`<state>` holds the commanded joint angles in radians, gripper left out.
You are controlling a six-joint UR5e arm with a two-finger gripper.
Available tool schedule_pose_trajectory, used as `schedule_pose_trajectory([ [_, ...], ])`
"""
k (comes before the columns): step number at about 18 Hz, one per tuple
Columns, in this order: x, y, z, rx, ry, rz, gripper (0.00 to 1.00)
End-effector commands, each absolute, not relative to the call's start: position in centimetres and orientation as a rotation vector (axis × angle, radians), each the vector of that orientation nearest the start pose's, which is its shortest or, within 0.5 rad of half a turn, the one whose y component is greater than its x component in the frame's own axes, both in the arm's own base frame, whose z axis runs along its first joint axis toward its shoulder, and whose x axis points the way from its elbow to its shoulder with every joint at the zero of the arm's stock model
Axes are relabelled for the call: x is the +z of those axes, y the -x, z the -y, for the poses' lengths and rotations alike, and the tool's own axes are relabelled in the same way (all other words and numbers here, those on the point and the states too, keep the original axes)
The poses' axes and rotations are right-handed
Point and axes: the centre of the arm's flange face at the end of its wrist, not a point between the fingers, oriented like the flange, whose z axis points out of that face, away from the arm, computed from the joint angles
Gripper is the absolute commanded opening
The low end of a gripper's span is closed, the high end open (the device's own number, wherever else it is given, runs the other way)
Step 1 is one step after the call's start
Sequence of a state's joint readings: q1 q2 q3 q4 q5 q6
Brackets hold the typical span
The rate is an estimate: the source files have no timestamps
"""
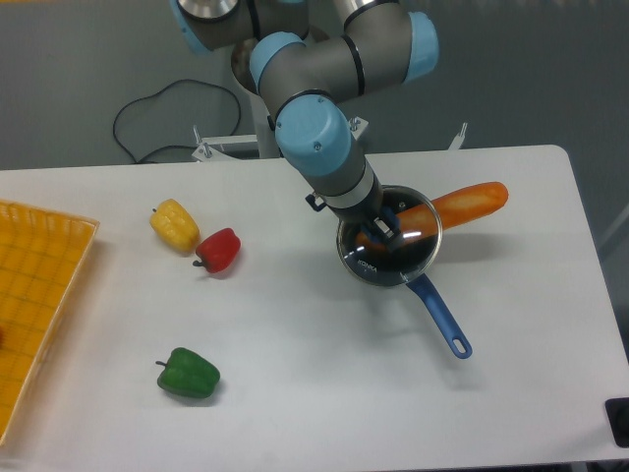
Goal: Close the pot lid
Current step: 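Lower the glass lid onto the saucepan rim beside the bread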
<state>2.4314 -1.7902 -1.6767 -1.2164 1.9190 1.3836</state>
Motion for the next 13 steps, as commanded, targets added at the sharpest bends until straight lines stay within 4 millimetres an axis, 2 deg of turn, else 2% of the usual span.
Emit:
schedule_pose_trajectory([
  [2,36.1,36.3,-44.5,0.300,3.313,-0.906,0.55],
  [4,35.8,36.3,-44.2,0.292,3.317,-1.006,0.55],
  [6,35.6,35.9,-43.7,0.278,3.318,-1.001,0.55],
  [8,34.1,35.2,-42.2,0.230,3.335,-0.993,0.55],
  [10,34.1,35.5,-41.1,0.213,3.337,-0.974,0.55],
  [13,33.9,35.1,-41.0,0.206,3.340,-0.977,0.56],
])
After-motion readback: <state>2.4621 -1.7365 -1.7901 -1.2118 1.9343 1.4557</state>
